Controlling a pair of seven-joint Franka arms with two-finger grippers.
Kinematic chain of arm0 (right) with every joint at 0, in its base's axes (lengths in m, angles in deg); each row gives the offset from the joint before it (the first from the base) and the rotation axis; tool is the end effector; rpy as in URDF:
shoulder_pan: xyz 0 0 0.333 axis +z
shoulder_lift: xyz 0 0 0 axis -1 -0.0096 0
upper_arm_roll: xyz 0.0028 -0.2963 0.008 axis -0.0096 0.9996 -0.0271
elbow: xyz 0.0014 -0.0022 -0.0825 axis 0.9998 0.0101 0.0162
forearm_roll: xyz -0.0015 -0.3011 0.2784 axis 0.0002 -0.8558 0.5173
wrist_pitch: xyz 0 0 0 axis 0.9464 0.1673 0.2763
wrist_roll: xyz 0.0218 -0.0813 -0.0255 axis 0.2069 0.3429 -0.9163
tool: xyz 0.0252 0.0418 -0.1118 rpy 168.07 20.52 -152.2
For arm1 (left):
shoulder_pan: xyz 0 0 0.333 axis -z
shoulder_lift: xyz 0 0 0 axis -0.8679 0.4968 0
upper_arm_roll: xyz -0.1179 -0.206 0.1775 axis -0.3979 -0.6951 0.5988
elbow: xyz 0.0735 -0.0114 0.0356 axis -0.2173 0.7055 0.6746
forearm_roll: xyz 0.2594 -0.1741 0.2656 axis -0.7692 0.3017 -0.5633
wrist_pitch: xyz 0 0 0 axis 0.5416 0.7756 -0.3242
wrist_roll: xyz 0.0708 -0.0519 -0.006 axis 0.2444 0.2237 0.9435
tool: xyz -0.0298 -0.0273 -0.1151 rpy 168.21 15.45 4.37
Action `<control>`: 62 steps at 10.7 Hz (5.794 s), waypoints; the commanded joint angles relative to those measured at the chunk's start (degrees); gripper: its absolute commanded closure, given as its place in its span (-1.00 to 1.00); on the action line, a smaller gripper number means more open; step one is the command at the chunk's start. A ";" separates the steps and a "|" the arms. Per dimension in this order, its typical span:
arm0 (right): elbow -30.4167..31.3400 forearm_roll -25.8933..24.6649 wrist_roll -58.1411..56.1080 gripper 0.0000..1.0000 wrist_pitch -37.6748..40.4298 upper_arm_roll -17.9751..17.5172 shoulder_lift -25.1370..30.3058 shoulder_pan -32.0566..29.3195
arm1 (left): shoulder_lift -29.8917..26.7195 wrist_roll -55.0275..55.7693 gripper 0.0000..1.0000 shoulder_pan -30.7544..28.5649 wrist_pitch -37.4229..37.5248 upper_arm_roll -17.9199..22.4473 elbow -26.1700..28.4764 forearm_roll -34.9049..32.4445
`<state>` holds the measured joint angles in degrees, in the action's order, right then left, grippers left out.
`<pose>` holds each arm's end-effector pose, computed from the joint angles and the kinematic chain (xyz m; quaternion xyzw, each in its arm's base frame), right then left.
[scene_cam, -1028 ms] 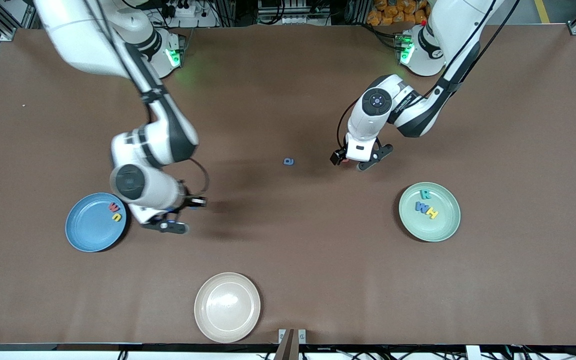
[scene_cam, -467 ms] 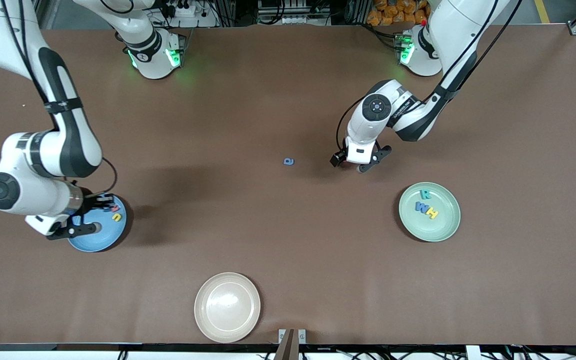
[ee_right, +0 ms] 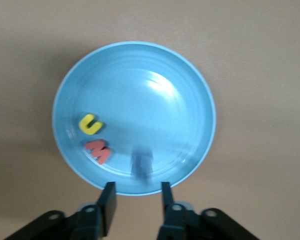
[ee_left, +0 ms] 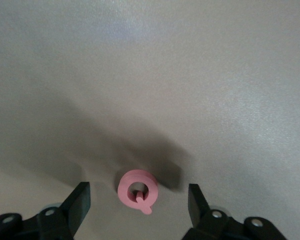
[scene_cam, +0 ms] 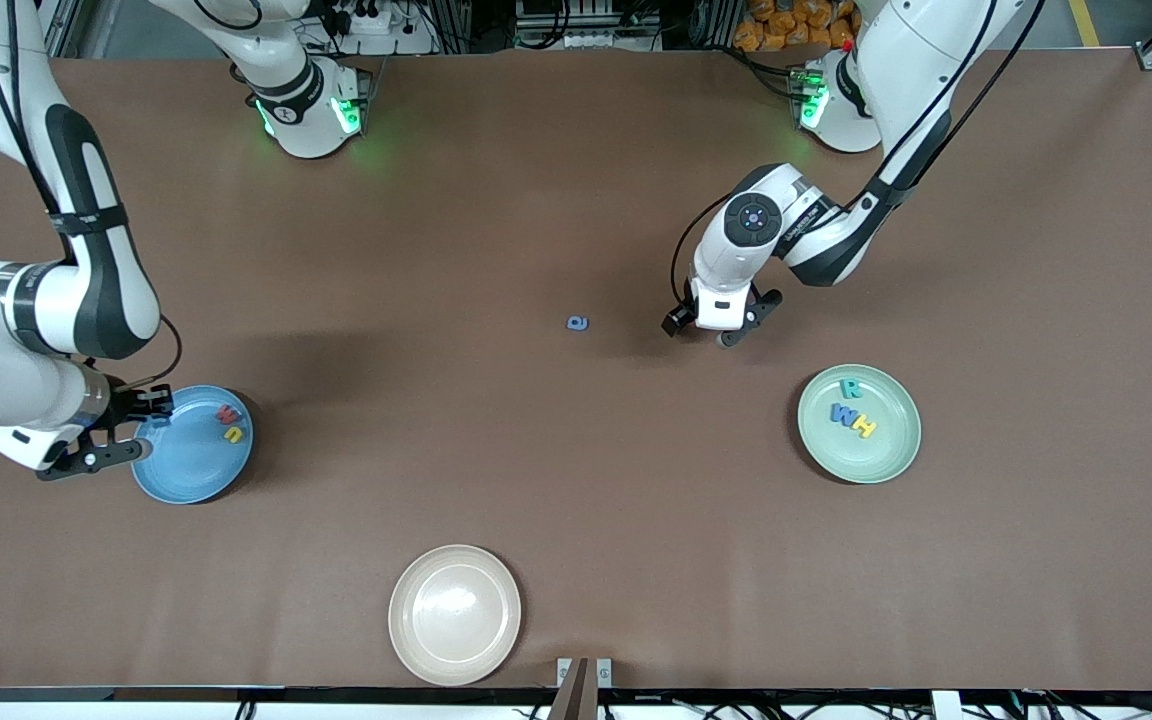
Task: Sort upper and lower case letters into plates
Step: 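Release the e on the blue plate while the left gripper grasps pink Q, then carry the pink Q to the green plate while the right gripper reaches blue a, then release the Q on the green plate while the right gripper grasps blue a, then carry the blue a to the blue plate with the right gripper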
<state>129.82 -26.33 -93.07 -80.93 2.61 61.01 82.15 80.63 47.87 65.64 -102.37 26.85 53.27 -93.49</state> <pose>0.6423 -0.1096 0.2471 0.9855 0.1431 -0.0752 0.0512 0.4175 -0.3365 0.1299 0.9310 0.3610 -0.0479 0.0256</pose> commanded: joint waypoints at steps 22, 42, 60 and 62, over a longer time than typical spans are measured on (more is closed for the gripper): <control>-4.75 17.79 50.81 -1.00 -4.08 -0.71 -7.09 43.48 | -2.45 -39.60 1.00 -20.61 21.16 -0.23 -17.27 -7.54; -4.33 12.54 77.05 -1.00 -16.21 -0.98 -14.84 57.84 | -6.41 -56.85 -1.00 -23.53 51.48 -5.68 -46.71 2.21; -4.77 9.11 59.77 0.94 -3.66 -3.18 -2.81 41.25 | -25.92 -81.99 -1.00 -4.37 55.35 24.29 -37.13 15.84; -4.77 7.45 49.77 0.94 -2.16 -3.18 -0.35 35.46 | -25.83 -82.60 -1.00 -4.46 55.61 24.99 -37.39 15.84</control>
<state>123.48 -17.19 -37.44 -84.15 0.88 57.90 122.03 56.26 -32.64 60.55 -46.80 50.05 14.69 -79.22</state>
